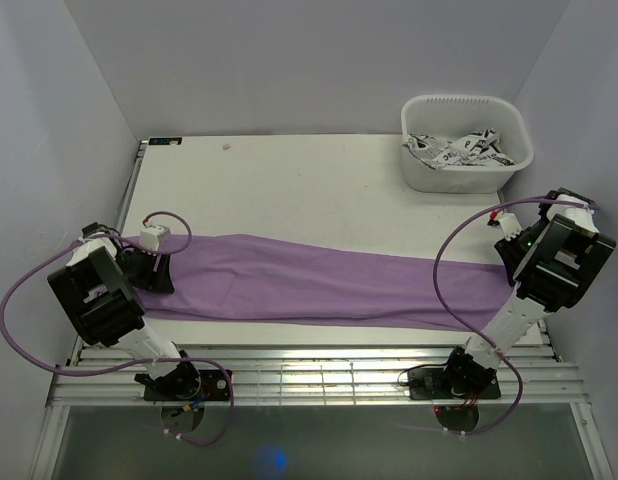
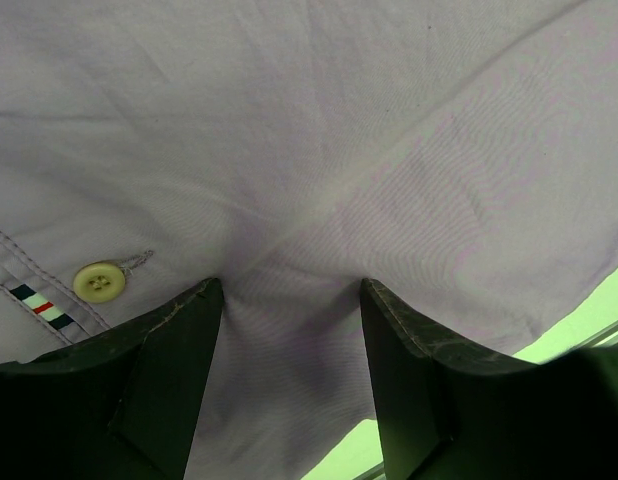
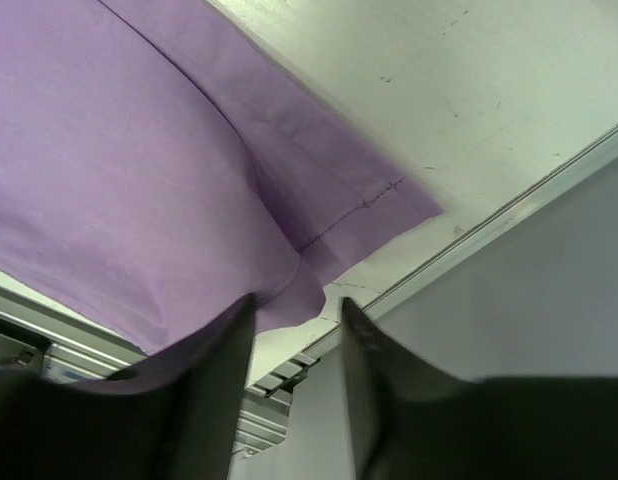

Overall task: Fold and stack the trousers
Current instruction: Fold the trousers

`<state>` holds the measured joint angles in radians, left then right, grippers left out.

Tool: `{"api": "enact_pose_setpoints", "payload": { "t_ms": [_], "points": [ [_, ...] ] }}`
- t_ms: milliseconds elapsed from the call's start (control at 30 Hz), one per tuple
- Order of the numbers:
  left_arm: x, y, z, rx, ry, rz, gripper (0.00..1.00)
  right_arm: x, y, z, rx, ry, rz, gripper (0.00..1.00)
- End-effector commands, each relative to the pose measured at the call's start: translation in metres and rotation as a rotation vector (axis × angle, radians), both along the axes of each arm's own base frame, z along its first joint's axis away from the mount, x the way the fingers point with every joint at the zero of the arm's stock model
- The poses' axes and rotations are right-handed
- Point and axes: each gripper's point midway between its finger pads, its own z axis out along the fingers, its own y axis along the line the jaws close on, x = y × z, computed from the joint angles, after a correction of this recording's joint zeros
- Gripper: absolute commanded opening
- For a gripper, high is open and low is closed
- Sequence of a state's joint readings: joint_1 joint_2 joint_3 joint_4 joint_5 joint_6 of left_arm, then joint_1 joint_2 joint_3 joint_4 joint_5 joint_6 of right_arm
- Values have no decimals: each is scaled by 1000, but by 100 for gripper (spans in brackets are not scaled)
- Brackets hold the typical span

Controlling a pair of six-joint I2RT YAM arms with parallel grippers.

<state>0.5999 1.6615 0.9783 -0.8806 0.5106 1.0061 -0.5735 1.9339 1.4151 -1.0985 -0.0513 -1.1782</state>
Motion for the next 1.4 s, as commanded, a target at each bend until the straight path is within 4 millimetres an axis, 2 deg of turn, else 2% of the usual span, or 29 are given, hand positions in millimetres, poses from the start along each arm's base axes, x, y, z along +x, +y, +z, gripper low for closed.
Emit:
{"api": "enact_pose_setpoints", "payload": {
  "t_ms": [0, 167, 300, 367, 400, 467, 500, 533, 667, 833, 933, 1067, 1100, 1167, 1200, 1267, 1300, 1367],
  "points": [
    [-5, 29, -27, 131, 52, -13, 70, 0, -10, 7, -41, -7, 156, 49],
    [-7, 28, -28, 132, 58, -18, 70, -2, -5, -3, -11, 33, 155, 54],
    [-7, 29, -28, 138, 57, -19, 71, -7, 2, -9, 43, 86, 159, 43],
    [-7, 29, -28, 137, 59, -19, 71, -6, 5, -5, 71, 90, 155, 40],
    [-6, 30, -28, 137, 59, -19, 71, -13, 10, -3, 102, 122, 160, 38],
    [-4, 31, -28, 141, 55, -17, 71, -13, 12, 2, 116, 128, 162, 28],
    [-4, 31, -28, 140, 54, -17, 71, -12, 12, 4, 116, 127, 163, 14],
    [-3, 32, -27, 141, 52, -15, 71, -13, 12, 6, 117, 127, 165, 9],
    [-3, 33, -26, 148, 49, -22, 71, -10, 5, 21, 65, 96, 180, 8],
    [-6, 32, -29, 154, 52, -34, 71, 7, -8, 50, -27, 19, 197, 8],
    [-6, 31, -31, 143, 60, -27, 71, 14, -17, 49, -75, 39, 199, 8],
    [-7, 30, -33, 136, 67, -23, 71, 25, -14, 25, -87, 76, 179, 8],
    [-8, 30, -33, 137, 69, -22, 71, 30, -15, 19, -102, 67, 176, 10],
    [-8, 29, -34, 138, 71, -24, 71, 27, -8, 4, -100, 103, 183, 23],
    [-8, 30, -34, 141, 69, -23, 72, 29, -7, 0, -111, 94, 173, 43],
    [-9, 30, -32, 144, 68, -21, 72, 25, -6, -3, -124, 102, 173, 59],
    [-9, 30, -32, 146, 68, -24, 72, 27, -6, -2, -129, 90, 172, 71],
    [-9, 30, -32, 148, 65, -25, 73, 31, -13, 12, -152, 47, 152, 71]
  ]
}}
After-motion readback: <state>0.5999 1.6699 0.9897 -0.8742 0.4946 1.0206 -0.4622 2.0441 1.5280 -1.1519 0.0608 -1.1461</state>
